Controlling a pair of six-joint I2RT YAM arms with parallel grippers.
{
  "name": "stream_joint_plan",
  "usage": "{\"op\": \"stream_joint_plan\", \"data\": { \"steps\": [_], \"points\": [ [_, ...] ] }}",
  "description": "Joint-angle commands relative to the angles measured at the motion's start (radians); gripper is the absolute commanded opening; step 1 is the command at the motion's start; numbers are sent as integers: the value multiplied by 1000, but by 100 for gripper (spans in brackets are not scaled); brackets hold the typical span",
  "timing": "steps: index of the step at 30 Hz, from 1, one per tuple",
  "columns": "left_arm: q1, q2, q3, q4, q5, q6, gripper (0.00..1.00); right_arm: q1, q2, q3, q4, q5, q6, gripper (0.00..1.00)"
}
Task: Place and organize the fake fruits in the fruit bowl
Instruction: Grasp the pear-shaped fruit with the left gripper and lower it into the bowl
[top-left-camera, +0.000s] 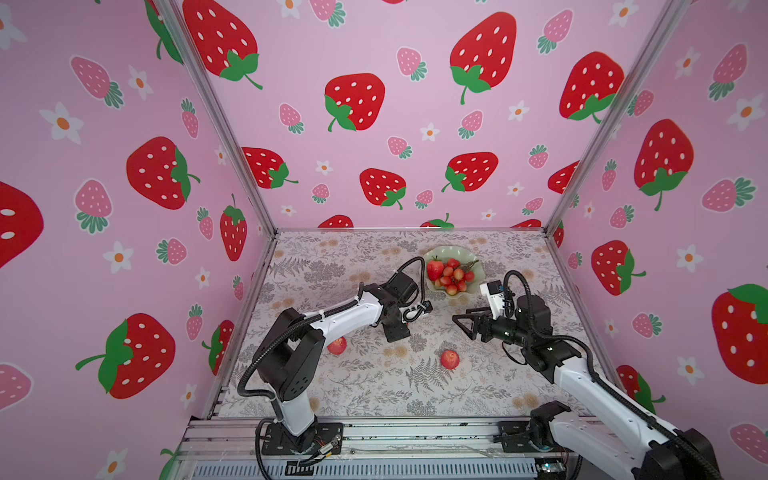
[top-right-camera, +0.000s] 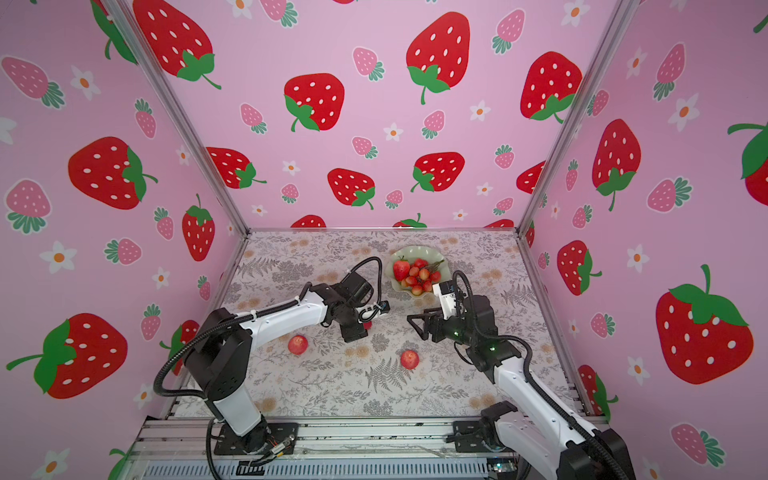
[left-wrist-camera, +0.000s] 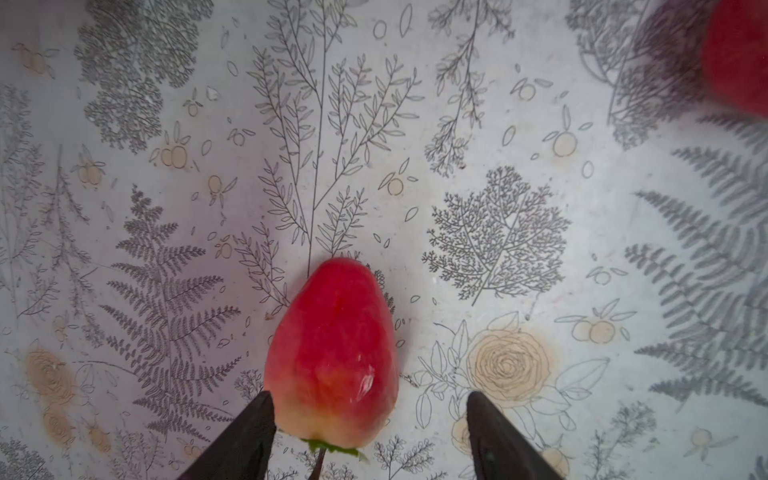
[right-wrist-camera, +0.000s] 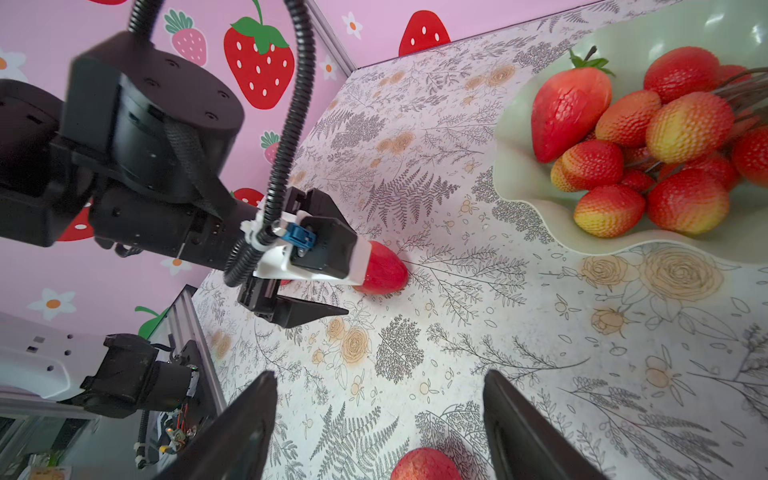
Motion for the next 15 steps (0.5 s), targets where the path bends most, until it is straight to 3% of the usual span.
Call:
{"op": "stream_joint_plan", "data": {
  "steps": [1, 15],
  "points": [
    [0, 33, 10, 18, -33, 27, 75, 6, -21, -2, 27, -11, -10, 79],
    [13, 111, 36, 54, -4, 26, 75, 6, -12, -3, 47, -16, 7, 79]
  ]
}}
